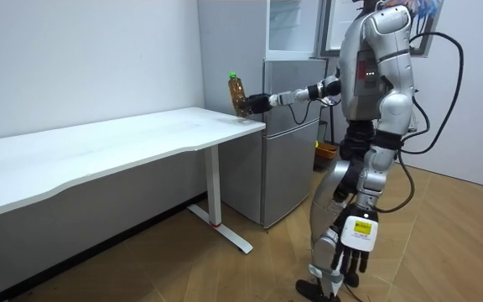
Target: Put the bottle in the upper fridge
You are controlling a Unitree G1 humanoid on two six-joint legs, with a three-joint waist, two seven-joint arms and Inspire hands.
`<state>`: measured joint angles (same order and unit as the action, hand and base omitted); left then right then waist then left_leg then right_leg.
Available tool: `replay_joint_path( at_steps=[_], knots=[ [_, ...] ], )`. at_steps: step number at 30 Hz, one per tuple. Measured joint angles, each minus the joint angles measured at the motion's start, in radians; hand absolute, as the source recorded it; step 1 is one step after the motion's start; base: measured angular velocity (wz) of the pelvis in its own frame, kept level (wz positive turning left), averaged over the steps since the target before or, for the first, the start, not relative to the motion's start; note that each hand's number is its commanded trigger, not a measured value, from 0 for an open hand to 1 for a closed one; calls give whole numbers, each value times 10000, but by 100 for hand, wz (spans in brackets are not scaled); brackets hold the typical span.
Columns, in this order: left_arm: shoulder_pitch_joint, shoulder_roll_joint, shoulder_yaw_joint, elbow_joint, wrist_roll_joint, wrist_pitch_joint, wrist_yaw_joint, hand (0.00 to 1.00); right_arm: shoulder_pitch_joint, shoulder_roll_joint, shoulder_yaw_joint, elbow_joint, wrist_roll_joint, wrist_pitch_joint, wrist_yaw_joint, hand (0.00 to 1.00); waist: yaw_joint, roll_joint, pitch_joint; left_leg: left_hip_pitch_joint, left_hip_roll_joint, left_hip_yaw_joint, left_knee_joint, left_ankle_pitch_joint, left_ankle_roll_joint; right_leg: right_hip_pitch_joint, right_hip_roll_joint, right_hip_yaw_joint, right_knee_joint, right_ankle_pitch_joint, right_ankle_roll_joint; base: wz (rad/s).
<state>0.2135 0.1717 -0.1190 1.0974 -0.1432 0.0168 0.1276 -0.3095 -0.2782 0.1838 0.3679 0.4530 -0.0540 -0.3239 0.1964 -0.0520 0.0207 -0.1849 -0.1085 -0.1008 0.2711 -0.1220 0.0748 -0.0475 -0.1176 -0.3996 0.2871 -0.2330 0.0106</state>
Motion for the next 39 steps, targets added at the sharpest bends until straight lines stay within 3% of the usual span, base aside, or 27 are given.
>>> replay_joint_path(
  at_steps=[3, 8, 13, 19, 26, 32, 39],
  knots=[
    [64, 9, 27, 37, 25, -251, -1, 0, 117, -43, 7, -643, -253, 0, 8, 100, -54, -58, -27, 431, 66, 187, -115, -57, 50, 408, 61, 126, -248, 46, 26, -20],
    [197, 4, 242, 5, 697, -269, -36, 0, 221, -50, 3, -1677, -541, 4, 111, 100, -271, -123, -97, 891, 80, 179, -332, -75, 54, 860, 145, 237, -506, 138, 57, -3],
    [281, 33, 797, -20, 1122, -215, -243, 0, 433, -280, -84, -3096, -731, 4, 487, 100, -574, 30, -161, 1169, 74, 175, -347, -132, 94, 1222, 222, 249, -678, 180, 109, 0],
    [184, 60, 1212, -18, 1429, -196, -451, 0, 441, -603, -121, -3208, -846, 15, 1105, 100, -681, 126, -167, 1370, 83, 190, -332, -206, 102, 1427, 236, 294, -667, 180, 114, -1],
    [240, 24, 1640, 48, 1487, -104, -546, 0, 705, -630, -207, -4336, -1553, 337, 1416, 100, -837, 131, -171, 1607, 136, 451, -378, -236, 126, 1482, 256, 616, -651, 193, 127, -12],
    [276, -39, 2055, 57, 1564, -88, -532, 0, 757, -797, -1023, -5463, -1863, 361, 1757, 100, -915, 102, -191, 1893, 124, 488, -489, -270, 161, 1718, 301, 1007, -670, 210, 157, 0],
    [677, -12, 2177, 57, 1576, -126, -505, 0, 1099, -976, -2075, -6859, -1954, 339, 1774, 100, -1403, 33, -248, 1973, 286, 928, -330, -490, 156, 1757, 422, 1551, -668, 239, 143, -20]
  ],
)
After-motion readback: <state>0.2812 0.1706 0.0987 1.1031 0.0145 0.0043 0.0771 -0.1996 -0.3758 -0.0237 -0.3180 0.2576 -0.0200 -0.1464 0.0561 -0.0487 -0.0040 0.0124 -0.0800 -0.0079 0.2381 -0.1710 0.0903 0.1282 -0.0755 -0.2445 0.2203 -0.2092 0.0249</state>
